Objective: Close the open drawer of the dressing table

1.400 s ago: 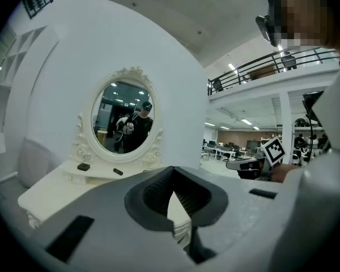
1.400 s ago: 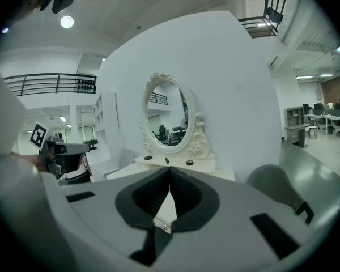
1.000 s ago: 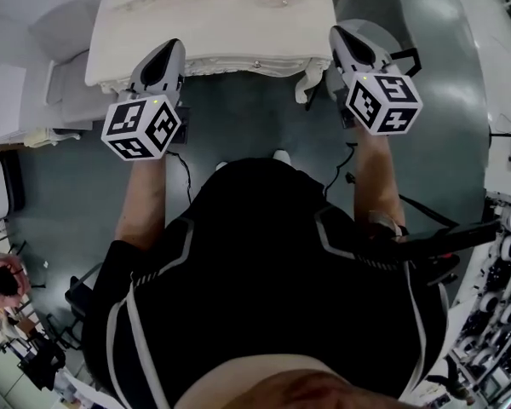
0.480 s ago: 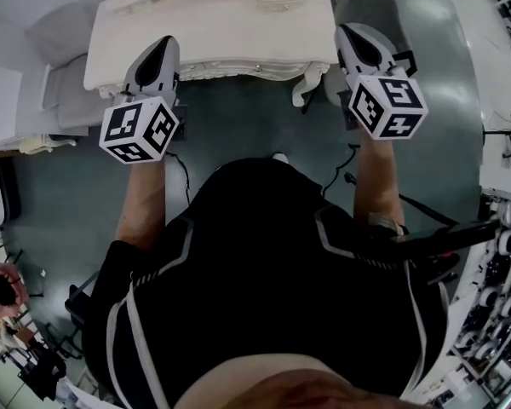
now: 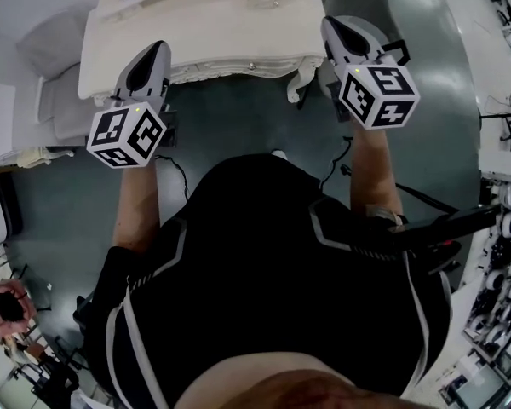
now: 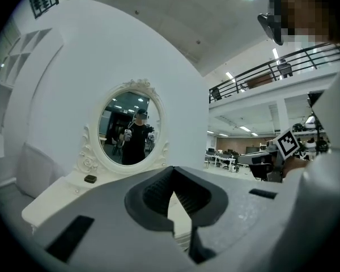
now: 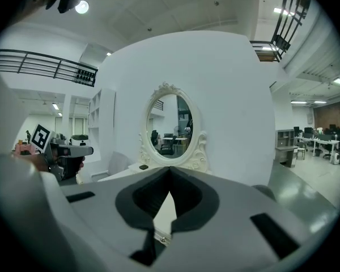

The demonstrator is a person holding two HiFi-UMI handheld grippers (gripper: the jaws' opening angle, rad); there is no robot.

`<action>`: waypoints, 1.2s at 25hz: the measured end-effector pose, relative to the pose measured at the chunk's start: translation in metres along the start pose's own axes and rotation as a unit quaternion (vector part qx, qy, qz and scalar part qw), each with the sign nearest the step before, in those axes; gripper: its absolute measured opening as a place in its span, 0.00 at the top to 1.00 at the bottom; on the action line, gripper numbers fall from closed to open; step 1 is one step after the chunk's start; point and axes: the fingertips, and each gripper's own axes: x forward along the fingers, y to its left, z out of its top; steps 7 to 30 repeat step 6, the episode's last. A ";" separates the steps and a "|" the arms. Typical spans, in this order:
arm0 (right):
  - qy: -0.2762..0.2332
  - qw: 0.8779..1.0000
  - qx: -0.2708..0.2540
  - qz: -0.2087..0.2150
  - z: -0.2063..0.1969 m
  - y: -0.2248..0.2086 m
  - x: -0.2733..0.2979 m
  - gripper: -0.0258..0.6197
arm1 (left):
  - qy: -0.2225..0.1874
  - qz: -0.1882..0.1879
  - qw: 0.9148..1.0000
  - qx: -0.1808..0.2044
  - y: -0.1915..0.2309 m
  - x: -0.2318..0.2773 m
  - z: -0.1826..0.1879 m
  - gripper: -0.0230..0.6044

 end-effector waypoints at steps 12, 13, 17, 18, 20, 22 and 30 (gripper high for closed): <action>-0.001 1.000 -0.005 0.003 0.002 -0.002 0.005 0.96 | -0.017 0.018 0.999 0.030 0.001 0.000 0.011 0.96; -0.001 1.000 -0.005 0.003 0.002 -0.002 0.005 0.96 | -0.017 0.018 0.999 0.030 0.001 0.000 0.011 0.96; -0.001 1.000 -0.005 0.003 0.002 -0.002 0.005 0.96 | -0.017 0.018 0.999 0.030 0.001 0.000 0.011 0.96; -0.001 1.000 -0.005 0.003 0.002 -0.002 0.005 0.96 | -0.017 0.018 0.999 0.030 0.001 0.000 0.011 0.96; -0.001 1.000 -0.005 0.003 0.002 -0.002 0.005 0.96 | -0.017 0.018 0.999 0.030 0.001 0.000 0.011 0.96; -0.001 1.000 -0.005 0.003 0.002 -0.002 0.005 0.96 | -0.017 0.018 0.999 0.030 0.001 0.000 0.011 0.96; -0.001 1.000 -0.005 0.003 0.002 -0.002 0.005 0.96 | -0.017 0.018 0.999 0.030 0.001 0.000 0.011 0.96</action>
